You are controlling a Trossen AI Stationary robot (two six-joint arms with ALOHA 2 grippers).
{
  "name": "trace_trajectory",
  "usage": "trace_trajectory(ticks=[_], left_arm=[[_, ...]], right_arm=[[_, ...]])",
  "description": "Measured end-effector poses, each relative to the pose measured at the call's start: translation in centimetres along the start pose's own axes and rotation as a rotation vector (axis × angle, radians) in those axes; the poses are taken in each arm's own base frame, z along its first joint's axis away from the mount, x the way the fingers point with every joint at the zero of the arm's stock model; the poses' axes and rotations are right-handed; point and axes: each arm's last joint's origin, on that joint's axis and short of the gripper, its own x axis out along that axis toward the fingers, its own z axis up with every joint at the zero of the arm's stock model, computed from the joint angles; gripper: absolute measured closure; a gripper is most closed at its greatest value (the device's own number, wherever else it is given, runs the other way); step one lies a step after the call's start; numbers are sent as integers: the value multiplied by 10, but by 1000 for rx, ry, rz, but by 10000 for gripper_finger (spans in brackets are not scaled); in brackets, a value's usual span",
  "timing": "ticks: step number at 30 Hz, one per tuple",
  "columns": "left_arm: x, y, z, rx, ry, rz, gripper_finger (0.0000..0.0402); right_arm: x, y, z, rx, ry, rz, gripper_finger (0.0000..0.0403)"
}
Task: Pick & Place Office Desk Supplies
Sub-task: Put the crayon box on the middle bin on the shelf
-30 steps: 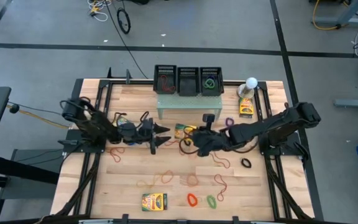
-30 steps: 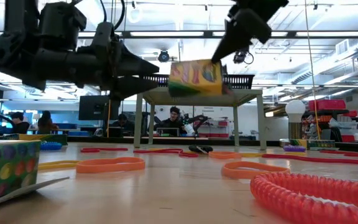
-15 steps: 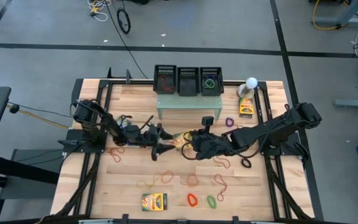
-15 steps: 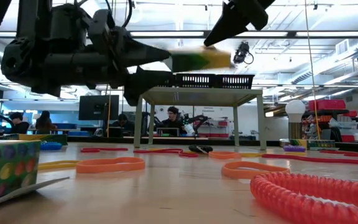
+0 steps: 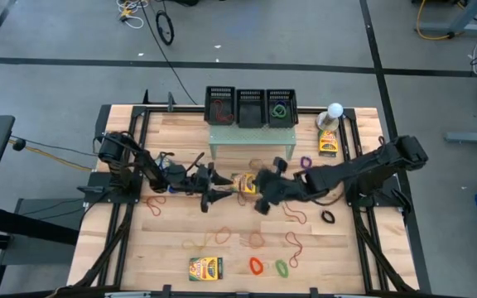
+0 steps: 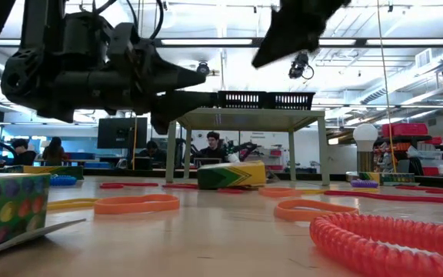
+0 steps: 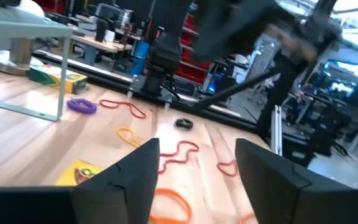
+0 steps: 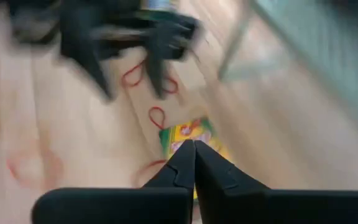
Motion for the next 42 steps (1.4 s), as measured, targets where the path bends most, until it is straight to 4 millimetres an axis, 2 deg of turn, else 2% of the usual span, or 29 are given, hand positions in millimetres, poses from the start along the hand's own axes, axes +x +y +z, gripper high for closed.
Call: trace_trajectory(ticks=[2,4,9,13,16,21,24,27,32,37,42], left_arm=[[-2,1,-1,20,7,3,210],[-2,1,-1,44,9,6,231],[-2,0,-2,68,25,-35,273],[-2,0,-3,76,28,-34,282],[-2,0,-3,77,31,-35,282],[-2,0,-4,80,48,-30,282],[-2,0,-5,81,51,-29,282],[-2,0,-5,81,49,-29,282],[-2,0,-5,81,49,-30,282],[-2,0,-5,80,49,-29,282],[-2,0,-5,80,49,-29,282]], right_arm=[[10,-6,-14,269,27,-17,379],[20,-9,-33,466,44,-25,356],[36,-18,-75,777,43,-41,274],[44,-27,-89,875,33,-67,198],[55,-32,-93,897,41,-80,151],[82,-39,-99,933,99,-68,114],[93,-43,-101,937,116,-60,111],[103,-42,-96,944,96,38,114],[110,-41,-96,950,107,99,140],[113,-41,-97,953,107,97,191],[112,-40,-93,935,77,123,268]])
